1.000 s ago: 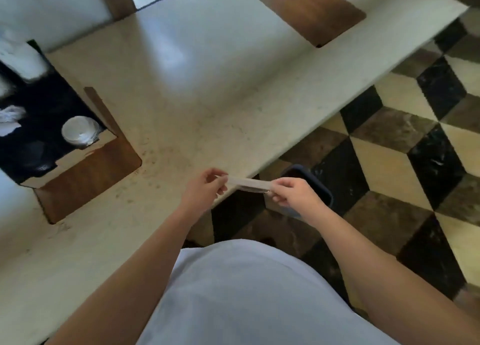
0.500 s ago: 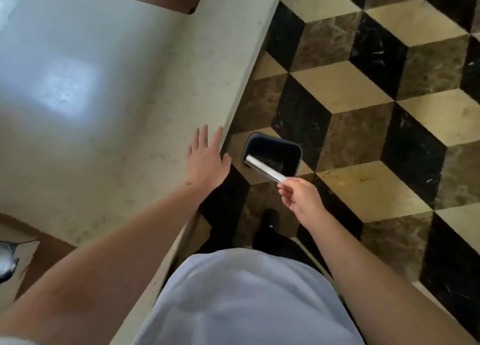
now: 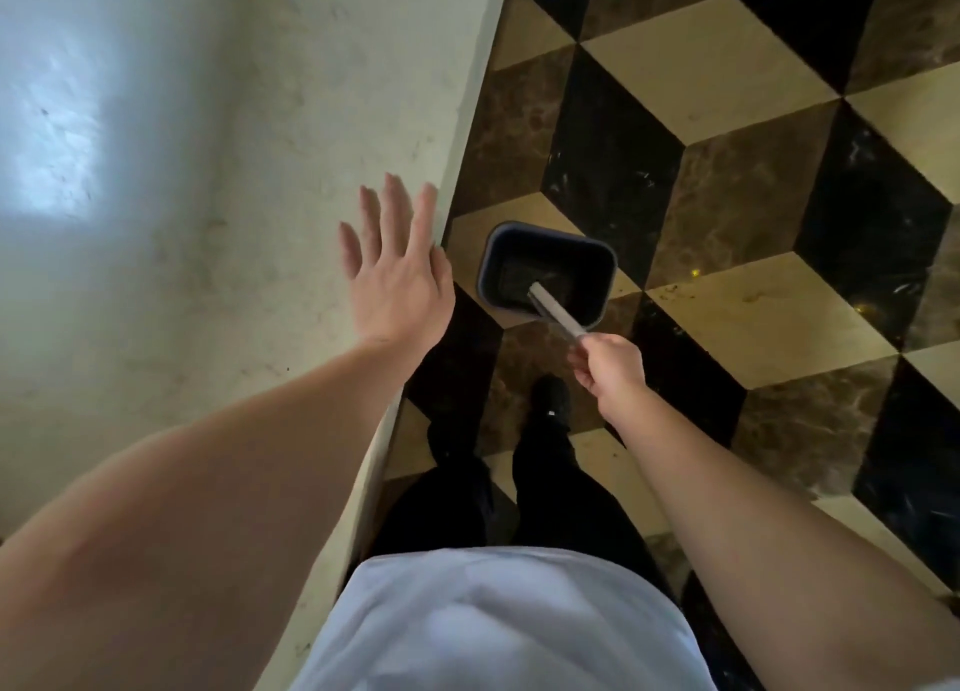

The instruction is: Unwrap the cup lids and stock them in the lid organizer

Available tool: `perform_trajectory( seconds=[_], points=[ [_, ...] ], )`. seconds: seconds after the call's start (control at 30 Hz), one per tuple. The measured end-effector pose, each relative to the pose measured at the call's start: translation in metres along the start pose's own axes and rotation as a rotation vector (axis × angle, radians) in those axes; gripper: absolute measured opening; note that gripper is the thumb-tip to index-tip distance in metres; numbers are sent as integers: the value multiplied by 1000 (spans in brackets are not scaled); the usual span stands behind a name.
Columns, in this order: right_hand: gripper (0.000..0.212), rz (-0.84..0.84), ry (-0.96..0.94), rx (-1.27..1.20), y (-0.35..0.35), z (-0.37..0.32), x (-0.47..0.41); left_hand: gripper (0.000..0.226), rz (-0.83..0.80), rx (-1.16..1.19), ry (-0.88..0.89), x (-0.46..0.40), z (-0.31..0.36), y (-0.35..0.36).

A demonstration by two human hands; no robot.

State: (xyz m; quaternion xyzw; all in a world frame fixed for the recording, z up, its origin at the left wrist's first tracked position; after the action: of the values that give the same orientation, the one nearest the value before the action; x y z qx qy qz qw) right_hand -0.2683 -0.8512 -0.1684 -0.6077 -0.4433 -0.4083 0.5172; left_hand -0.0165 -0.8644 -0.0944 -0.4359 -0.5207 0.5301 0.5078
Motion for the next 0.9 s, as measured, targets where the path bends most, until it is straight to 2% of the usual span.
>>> perform_trajectory(
  seconds=[0.17,0.3,0.5,0.67,0.9],
  points=[
    [16,12,51,168,26,-24,-51,62,-33,43,-4,0,3,-4],
    [15,102,-63,292,53,-50,-88,64,-62,73,-29,-3,2,-6],
    [9,75,-160,491,80,-72,-111,67,-60,84,-20,-4,-1,-6],
    [43,55,-93,660,80,-61,-103,69,-70,58,-23,-4,0,-7],
    [28,-114,-149,736,88,-33,-69,76,-88,37,-31,-4,-1,-7]
  ],
)
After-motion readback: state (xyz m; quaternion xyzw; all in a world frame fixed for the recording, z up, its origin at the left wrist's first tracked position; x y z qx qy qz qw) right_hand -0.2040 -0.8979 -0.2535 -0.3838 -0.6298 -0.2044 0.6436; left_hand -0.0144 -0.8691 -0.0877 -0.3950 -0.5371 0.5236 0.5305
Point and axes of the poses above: each hand's wrist, its own x-axis away from the middle knuckle, its own y-axis out of the palm, z = x × y, the point moved 1 cm from there along -x, towards the middle knuckle, and after that the axes turned 10 degrees about y, right-handed, at the moved point
